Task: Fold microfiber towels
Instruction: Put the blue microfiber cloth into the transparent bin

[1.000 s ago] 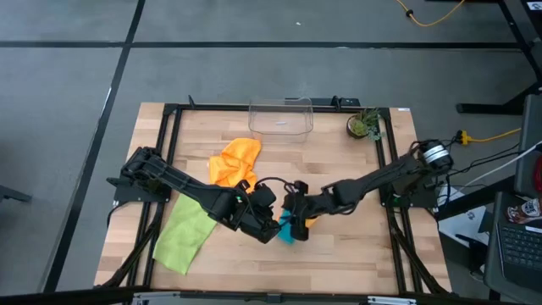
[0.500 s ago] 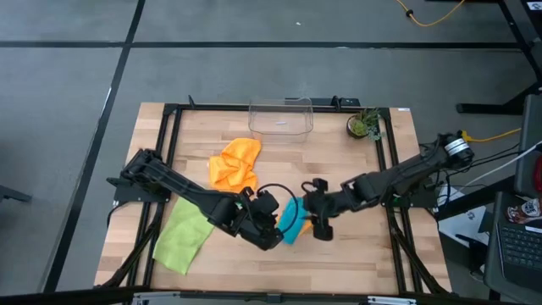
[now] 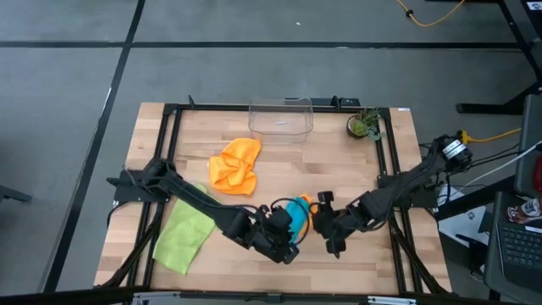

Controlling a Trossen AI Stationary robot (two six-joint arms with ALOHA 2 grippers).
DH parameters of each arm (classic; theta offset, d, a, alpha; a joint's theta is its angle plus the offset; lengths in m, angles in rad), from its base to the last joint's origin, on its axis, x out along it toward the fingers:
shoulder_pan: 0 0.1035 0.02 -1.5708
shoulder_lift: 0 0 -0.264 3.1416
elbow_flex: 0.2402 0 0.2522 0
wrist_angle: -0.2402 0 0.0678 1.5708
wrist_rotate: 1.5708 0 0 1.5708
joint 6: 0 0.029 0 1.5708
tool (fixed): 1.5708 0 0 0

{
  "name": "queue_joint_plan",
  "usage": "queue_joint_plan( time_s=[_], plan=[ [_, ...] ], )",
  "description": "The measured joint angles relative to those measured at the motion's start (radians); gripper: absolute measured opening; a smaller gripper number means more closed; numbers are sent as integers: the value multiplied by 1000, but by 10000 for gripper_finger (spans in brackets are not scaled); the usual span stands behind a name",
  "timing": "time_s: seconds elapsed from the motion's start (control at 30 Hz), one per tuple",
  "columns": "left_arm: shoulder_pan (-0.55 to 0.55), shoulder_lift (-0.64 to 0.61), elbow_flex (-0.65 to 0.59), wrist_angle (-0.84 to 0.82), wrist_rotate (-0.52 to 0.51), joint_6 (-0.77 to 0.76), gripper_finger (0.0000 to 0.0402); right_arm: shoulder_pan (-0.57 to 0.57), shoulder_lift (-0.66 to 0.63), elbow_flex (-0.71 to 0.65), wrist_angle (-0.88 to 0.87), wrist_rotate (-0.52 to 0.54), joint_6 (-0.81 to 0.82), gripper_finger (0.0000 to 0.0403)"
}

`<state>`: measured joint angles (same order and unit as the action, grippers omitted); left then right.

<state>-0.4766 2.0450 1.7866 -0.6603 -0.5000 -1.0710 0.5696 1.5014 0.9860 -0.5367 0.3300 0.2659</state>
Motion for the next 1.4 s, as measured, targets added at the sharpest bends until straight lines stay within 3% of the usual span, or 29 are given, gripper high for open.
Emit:
queue_joint_plan(
  time_s=[0.17, 0.33, 0.6, 0.97, 1.23, 1.4],
  plan=[
    [11, 57, 0, -70, -7, -153, 78, 8, 29, -62, 48, 9, -226, 178],
    [38, 113, 0, -159, -11, -282, 78, 9, 50, -63, 88, 17, -348, 178],
    [87, 153, 0, -163, -5, -283, 78, 4, 104, -62, 210, -11, -439, 185],
    [90, 145, 0, -189, 68, -281, 78, -27, 206, -62, 242, 107, -597, 274],
    [91, 145, 0, -190, 121, -281, 78, -43, 212, -62, 283, 197, -701, 280],
    [93, 145, 0, -193, 111, -281, 78, -71, 218, -61, 308, 141, -719, 280]
  ],
)
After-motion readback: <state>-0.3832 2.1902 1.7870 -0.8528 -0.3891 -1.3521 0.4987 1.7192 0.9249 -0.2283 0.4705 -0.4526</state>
